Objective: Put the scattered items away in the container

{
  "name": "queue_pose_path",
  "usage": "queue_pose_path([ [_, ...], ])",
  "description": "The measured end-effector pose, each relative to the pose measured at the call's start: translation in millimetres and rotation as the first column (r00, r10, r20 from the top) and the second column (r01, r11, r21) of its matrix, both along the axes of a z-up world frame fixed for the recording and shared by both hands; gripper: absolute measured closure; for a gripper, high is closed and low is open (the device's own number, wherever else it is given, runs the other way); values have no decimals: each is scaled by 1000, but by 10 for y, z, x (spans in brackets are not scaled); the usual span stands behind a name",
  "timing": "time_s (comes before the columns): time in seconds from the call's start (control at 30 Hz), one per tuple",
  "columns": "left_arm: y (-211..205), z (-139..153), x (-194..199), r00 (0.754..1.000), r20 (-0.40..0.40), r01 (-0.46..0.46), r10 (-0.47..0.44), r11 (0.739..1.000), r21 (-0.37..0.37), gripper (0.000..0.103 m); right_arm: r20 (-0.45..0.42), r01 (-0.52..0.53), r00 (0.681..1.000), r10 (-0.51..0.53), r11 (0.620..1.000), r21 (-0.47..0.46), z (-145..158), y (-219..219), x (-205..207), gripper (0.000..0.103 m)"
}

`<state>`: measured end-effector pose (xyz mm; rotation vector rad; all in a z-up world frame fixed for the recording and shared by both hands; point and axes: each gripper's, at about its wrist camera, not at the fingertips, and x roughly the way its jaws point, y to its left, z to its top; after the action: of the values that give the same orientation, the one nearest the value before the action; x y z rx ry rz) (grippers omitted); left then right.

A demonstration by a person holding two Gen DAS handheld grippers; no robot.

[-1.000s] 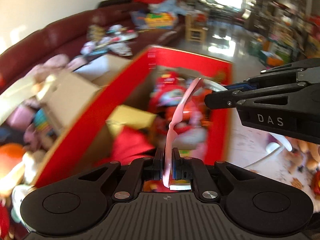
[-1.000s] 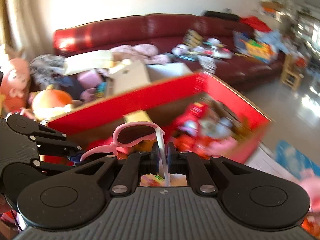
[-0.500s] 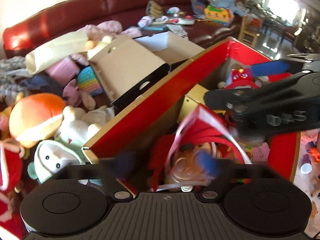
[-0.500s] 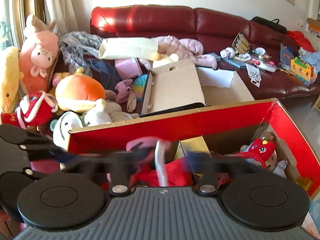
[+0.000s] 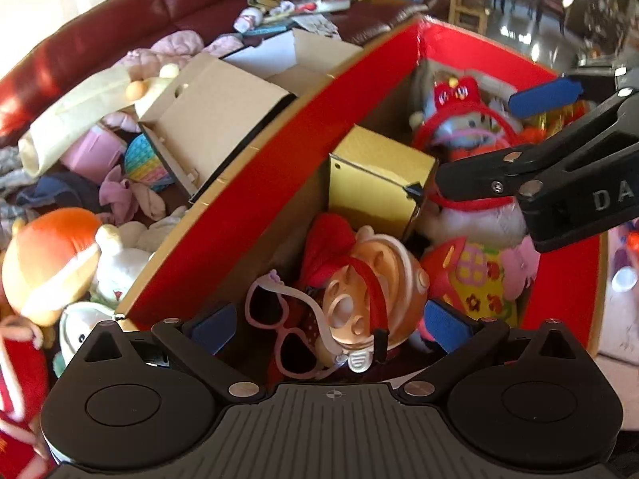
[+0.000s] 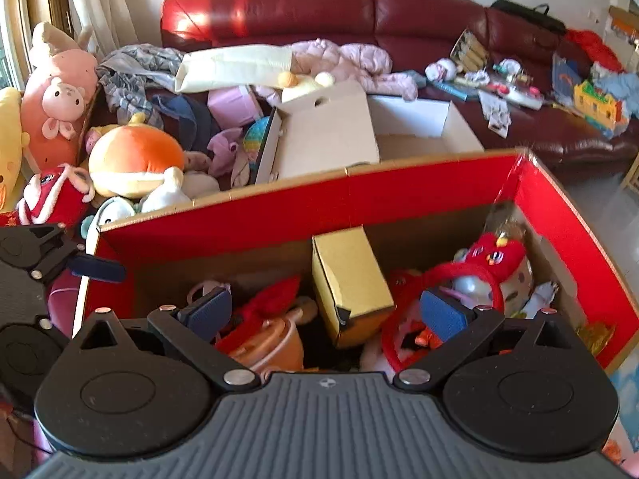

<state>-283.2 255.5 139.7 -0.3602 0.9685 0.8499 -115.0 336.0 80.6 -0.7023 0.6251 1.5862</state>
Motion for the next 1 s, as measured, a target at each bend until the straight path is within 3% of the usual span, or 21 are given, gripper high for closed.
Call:
queue_pose_path([
  [0.3,-50,-95,175,987,-160,47,-33,995,86,0,63,-95,993,99,993,-70,-58,-66,-94,2],
  [0.47,37,-123,149,987,-156,50,-47,999,20,0,100,-124,986,133,988,-93,-73,-115,-118,2],
  [0.6,37,-97,144,979,-162,125,-121,992,13,0,110,-139,982,153,982,-125,-107,-136,-121,2],
  [0.77,82,-64,127,953,-215,224,-213,974,32,0,143,-202,963,228,963,-177,-152,-201,-207,2],
  [0.87,122,-101,117,937,-219,277,-272,961,-7,0,151,-247,948,282,945,-212,-209,-228,-303,2],
  [1.0,58,-191,153,892,-253,378,-375,925,-39,0,166,-315,916,366,910,-271,-304,-259,-471,2],
])
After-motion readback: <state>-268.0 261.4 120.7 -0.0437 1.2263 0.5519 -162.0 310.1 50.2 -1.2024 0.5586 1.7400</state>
